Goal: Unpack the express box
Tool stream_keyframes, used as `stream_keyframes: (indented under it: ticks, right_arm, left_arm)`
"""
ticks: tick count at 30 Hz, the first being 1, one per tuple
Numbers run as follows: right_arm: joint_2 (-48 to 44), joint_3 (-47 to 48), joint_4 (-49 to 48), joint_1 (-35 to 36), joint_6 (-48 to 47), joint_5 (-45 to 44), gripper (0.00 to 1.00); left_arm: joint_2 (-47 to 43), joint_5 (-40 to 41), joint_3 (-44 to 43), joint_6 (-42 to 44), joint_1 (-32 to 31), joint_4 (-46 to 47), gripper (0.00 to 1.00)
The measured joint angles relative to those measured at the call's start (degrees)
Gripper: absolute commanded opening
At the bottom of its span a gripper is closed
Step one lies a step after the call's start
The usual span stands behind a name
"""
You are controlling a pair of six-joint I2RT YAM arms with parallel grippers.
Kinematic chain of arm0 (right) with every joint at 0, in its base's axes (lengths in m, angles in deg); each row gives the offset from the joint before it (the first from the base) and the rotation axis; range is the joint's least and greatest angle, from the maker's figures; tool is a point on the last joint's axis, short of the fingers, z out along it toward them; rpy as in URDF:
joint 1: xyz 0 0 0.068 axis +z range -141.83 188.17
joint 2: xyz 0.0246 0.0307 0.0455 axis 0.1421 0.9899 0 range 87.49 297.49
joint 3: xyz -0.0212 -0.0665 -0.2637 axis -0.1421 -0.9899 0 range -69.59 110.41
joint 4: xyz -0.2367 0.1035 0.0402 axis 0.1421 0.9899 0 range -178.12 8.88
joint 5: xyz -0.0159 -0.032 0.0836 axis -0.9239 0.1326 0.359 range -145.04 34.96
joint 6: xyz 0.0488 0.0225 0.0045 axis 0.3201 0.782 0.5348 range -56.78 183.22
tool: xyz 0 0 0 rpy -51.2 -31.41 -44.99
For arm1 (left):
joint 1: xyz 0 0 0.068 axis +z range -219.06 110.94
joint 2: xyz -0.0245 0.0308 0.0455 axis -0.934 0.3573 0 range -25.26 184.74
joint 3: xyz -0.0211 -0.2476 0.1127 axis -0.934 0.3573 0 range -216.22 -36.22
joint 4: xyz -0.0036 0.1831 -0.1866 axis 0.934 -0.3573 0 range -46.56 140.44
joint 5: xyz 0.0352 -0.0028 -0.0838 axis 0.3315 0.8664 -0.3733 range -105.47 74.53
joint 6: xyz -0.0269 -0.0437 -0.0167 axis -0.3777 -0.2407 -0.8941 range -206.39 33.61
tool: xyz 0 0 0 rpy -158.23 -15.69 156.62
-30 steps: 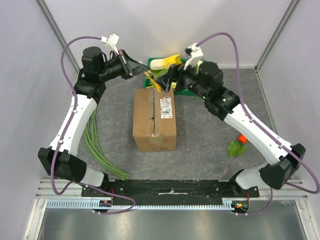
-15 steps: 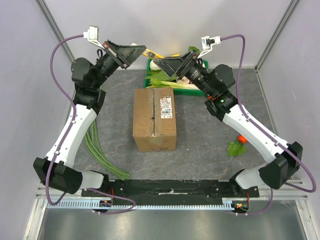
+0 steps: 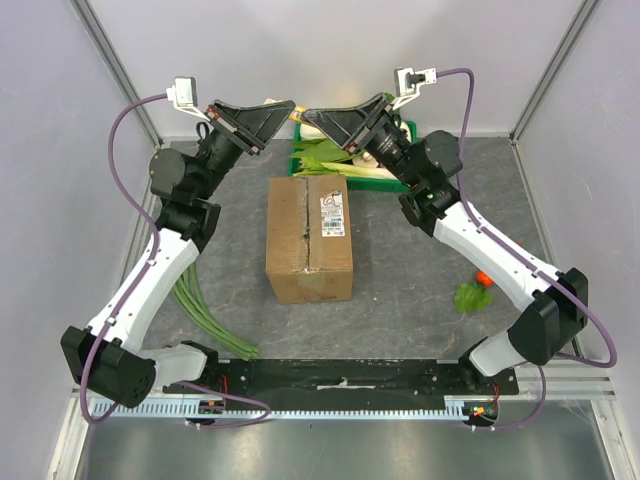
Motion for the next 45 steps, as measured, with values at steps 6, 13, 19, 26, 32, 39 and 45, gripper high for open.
stream_keyframes:
  ticks: [6, 13, 19, 26, 32, 39, 45]
  right_arm:
    - [0.02, 0.0, -1.22, -0.09, 1.99, 0.94, 0.0]
    - [-0.04, 0.07, 1.68, -0.04, 1.44, 1.55, 0.0]
    - [-0.04, 0.07, 5.07, -0.59, 0.81, 3.26, 0.0]
    - [-0.24, 0.07, 8.02, -1.92, 0.61, 6.51, 0.0]
    - [-0.52, 0.07, 9.53, -2.84, 0.09, 9.11, 0.0]
    - [-0.48, 0.87, 11.87, -3.48, -0.94, 11.52, 0.04]
    - [-0.26, 1.66, 10.91, -3.85, -0.57, 13.66, 0.67]
  left_arm:
    - [-0.66, 2.05, 0.96, 0.13, -1.18, 1.66, 0.02]
    - [-2.29, 1.77, 0.87, 5.03, -1.29, -3.91, 0.88]
    - [-3.37, -2.75, -3.37, 11.78, 0.72, -16.79, 0.91]
    - [-2.82, -14.23, -7.06, 12.74, 6.54, -22.91, 0.59]
    - [-0.26, -20.9, -8.52, 12.76, 8.74, -26.47, 0.53]
    - [2.25, -26.16, -9.64, 12.52, 8.74, -27.8, 0.05]
    - [2.27, -28.13, -10.97, 11.85, 8.85, -26.71, 0.02]
